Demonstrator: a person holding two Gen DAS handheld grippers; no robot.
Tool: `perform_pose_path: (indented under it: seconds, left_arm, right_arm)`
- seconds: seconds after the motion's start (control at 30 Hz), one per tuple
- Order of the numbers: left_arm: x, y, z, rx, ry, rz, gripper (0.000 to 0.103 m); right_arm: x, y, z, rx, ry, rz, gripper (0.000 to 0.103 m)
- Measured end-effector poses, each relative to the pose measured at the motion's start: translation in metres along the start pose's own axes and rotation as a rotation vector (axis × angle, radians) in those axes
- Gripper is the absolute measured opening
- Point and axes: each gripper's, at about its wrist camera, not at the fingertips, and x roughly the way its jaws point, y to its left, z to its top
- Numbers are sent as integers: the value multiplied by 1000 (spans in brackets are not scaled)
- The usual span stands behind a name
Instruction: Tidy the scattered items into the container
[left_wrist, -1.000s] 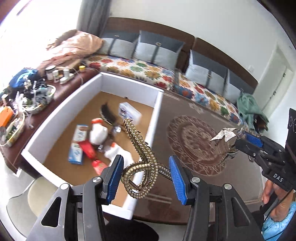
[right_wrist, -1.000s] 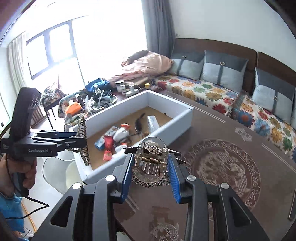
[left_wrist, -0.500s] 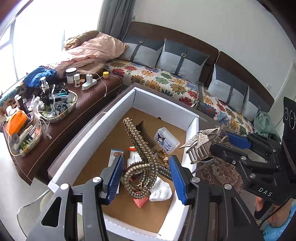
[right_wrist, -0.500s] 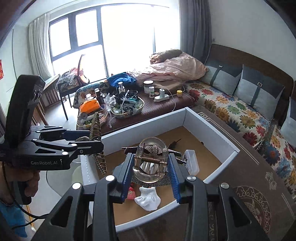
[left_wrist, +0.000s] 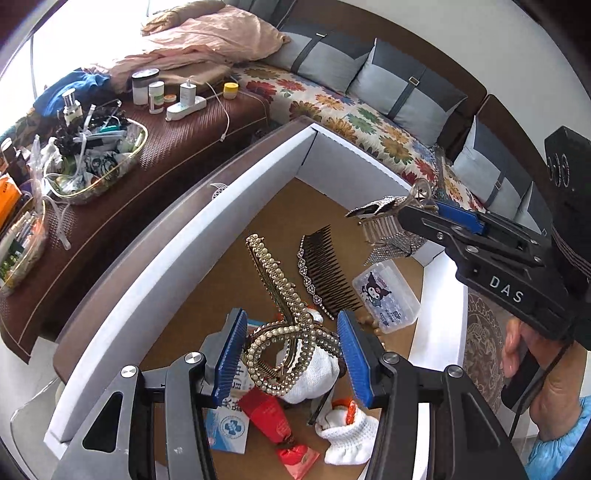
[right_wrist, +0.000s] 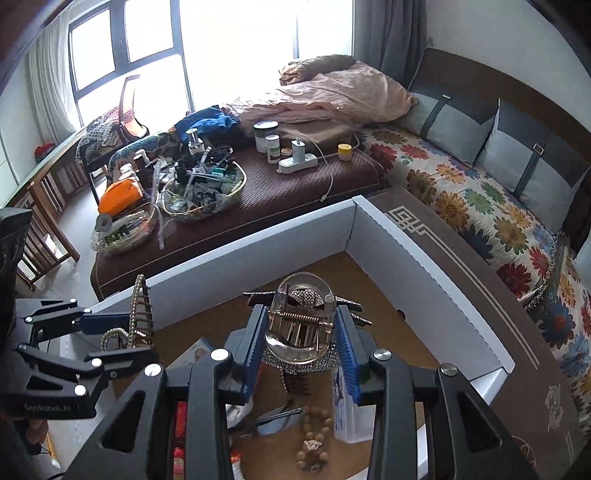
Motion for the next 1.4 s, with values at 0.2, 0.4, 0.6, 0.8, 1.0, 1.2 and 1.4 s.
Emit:
perform_pose_path:
  seconds: [0.2, 0.4, 0.6, 0.8, 1.0, 1.2, 1.4]
  left_arm:
    - [47, -3, 25, -4, 52, 13, 51]
    - [77, -12, 31, 20, 99, 33, 51]
    - [76, -17, 28, 25, 96, 102, 88]
    - [24, -24, 16, 10, 12, 101, 92]
    - [-69, -44, -50, -39, -109, 109, 92]
    - [-160, -68, -114, -108, -135, 206, 103]
    - [-209, -93, -141, -15, -140, 249, 103]
  right_arm:
    - [59, -32, 16, 19, 69, -84, 37]
    - [94, -70, 15, 116, 143, -118, 38]
    - [86, -77, 2, 170, 122, -154, 48]
    - [38, -73, -6, 253, 85, -165, 49]
    - [-45, -35, -62, 371, 108, -103, 49]
    - [-140, 19, -128, 435, 80, -84, 49]
    - [-207, 58, -137, 379, 85, -152, 49]
